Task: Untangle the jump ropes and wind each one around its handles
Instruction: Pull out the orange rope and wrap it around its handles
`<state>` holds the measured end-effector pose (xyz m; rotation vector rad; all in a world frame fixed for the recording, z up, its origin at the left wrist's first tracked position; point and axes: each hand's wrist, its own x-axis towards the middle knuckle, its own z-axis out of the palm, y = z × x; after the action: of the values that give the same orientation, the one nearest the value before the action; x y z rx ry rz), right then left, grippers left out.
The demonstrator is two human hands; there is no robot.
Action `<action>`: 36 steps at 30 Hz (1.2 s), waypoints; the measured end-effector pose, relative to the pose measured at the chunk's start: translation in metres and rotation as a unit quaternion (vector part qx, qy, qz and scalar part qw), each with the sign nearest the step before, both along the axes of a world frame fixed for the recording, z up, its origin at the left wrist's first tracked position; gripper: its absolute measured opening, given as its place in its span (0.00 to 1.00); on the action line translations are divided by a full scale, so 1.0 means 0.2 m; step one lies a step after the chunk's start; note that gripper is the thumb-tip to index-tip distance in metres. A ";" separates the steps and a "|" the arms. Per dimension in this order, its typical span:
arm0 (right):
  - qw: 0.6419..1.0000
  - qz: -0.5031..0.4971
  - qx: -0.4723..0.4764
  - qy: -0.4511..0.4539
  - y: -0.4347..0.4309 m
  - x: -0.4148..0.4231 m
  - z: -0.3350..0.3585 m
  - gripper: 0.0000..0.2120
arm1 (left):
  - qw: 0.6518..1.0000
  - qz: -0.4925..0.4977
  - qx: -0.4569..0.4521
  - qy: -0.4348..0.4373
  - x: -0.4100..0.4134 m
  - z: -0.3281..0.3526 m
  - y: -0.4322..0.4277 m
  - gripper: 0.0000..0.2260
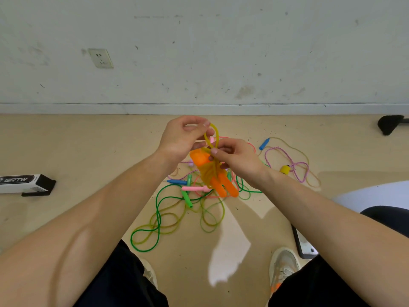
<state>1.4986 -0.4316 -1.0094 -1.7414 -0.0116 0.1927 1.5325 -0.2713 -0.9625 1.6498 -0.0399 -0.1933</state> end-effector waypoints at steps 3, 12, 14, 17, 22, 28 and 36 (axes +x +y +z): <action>0.999 -0.035 0.041 0.004 0.00 0.01 0.03 0.04 | 0.988 -0.069 0.127 -0.056 0.03 -0.05 0.02 0.06; 0.983 -0.152 0.102 -0.021 0.02 0.22 0.07 0.04 | 0.993 0.023 0.106 -0.039 0.19 -0.14 -0.04 0.07; 0.983 -0.160 0.090 -0.026 0.02 0.33 0.05 0.06 | 0.995 0.048 0.086 -0.024 0.29 -0.16 -0.06 0.08; 0.987 -0.138 0.064 -0.042 0.02 0.54 0.02 0.06 | 0.993 0.064 0.100 -0.020 0.48 -0.18 -0.05 0.05; 0.997 -0.082 0.015 -0.002 0.02 0.92 0.09 0.08 | 0.988 0.027 0.147 -0.023 0.85 -0.10 0.02 0.03; 0.996 -0.078 -0.001 0.050 0.01 1.10 0.62 0.10 | 0.992 0.008 0.128 0.005 0.98 0.42 0.07 0.03; 0.996 -0.041 -0.016 0.081 0.06 1.07 1.84 0.09 | 0.990 0.007 0.140 0.025 0.94 1.63 0.14 0.03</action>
<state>1.7126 -0.4194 -0.6417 -1.7506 0.1818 0.2744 1.7202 -0.2424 -0.6361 1.9233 0.0388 -0.2372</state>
